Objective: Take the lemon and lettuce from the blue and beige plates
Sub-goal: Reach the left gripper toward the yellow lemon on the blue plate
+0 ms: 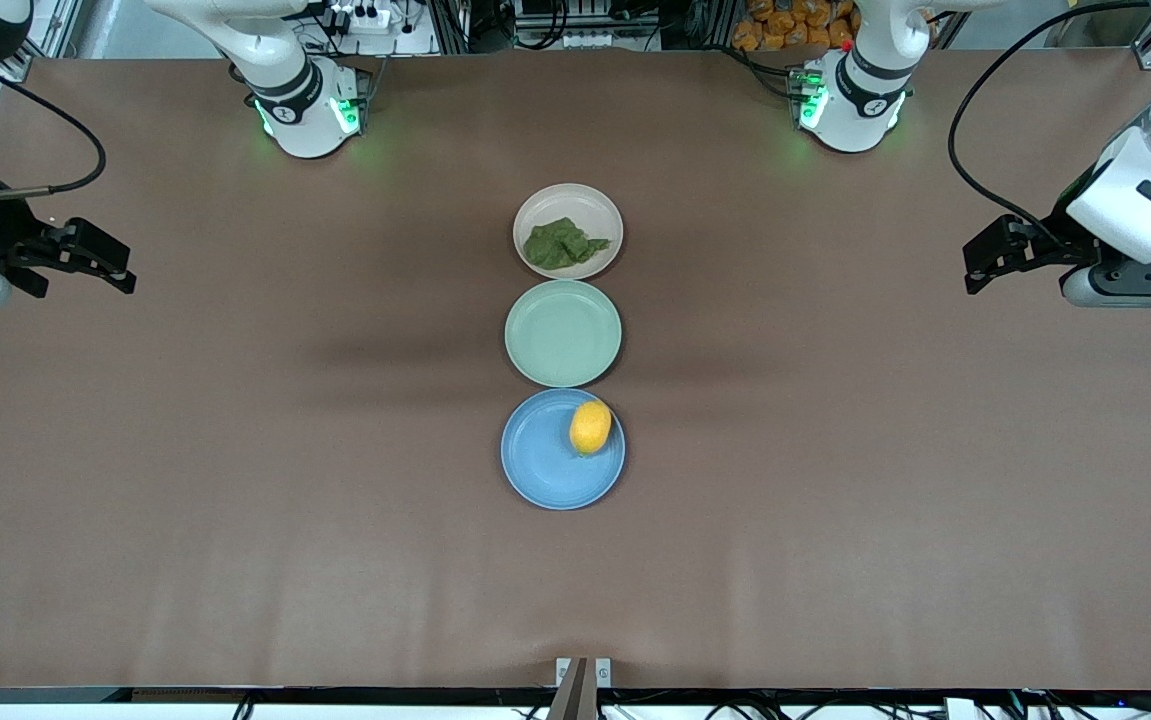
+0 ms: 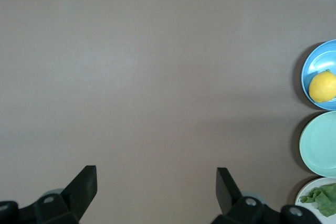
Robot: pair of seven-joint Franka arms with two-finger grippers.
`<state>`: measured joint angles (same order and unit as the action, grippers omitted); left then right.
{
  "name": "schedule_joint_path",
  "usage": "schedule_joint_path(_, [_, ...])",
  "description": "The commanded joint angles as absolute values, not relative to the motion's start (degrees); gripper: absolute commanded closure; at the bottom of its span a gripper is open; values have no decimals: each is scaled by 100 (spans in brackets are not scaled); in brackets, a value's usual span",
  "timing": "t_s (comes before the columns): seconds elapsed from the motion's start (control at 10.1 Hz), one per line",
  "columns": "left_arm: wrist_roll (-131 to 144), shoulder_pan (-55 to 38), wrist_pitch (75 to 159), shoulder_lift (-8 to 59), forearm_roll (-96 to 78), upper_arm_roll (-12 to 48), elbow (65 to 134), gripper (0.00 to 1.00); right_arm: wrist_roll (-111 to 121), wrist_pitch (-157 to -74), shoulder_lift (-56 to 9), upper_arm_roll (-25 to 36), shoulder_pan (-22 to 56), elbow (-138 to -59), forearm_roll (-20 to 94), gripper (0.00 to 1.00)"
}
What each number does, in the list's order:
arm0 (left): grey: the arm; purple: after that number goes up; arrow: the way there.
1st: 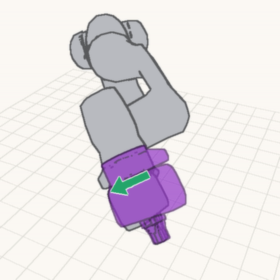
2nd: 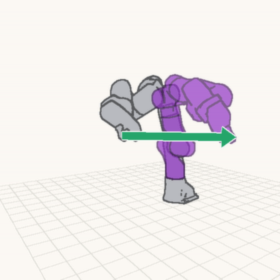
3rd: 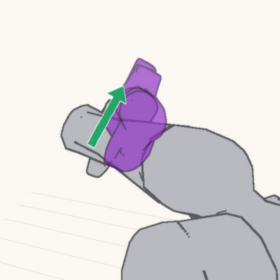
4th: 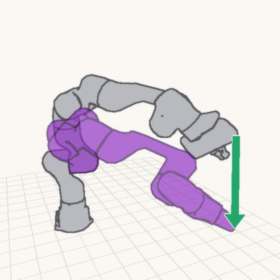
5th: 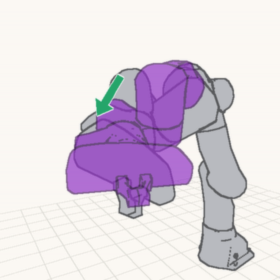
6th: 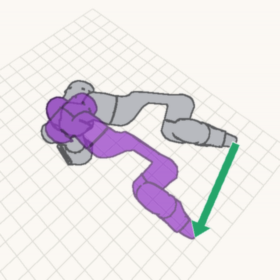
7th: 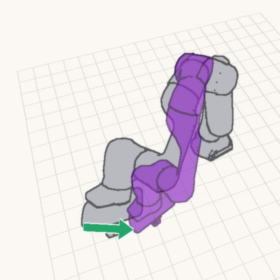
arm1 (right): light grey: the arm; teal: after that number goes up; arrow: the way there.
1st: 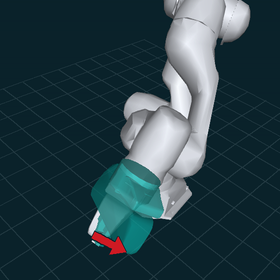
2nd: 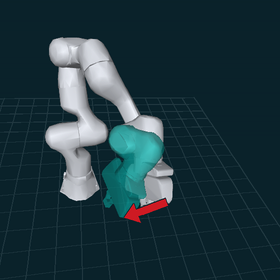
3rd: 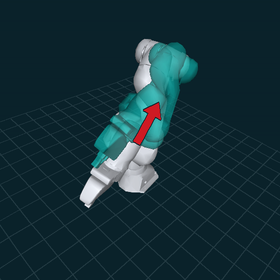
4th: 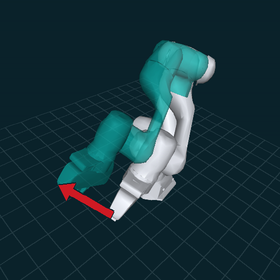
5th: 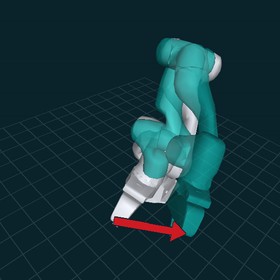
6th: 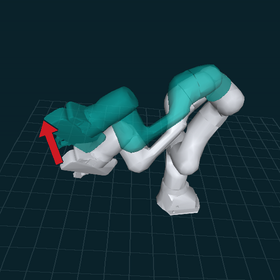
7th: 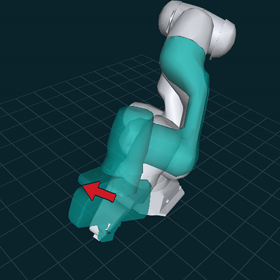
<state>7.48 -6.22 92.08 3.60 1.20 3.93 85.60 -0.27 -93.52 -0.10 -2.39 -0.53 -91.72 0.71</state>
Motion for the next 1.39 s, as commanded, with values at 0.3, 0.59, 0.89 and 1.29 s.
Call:
schedule_joint_path(0.3, [606,-738,9403,631,97,483,8569,0,0,-9264,70,-229,-97,-9246,9,0])
schedule_joint_path(0.59, [694,-1036,10735,1386,-139,817,8569,0,44,-9290,44,-220,-97,-9211,-26,0])
schedule_joint_path(0.89, [965,-1808,12353,2352,-272,870,8456,0,-9,-9002,44,-237,52,-9211,-35,0])
schedule_joint_path(1.29, [1713,-2573,14216,3504,-264,861,8367,0,-35,-8694,-149,-263,595,-9219,18,0])
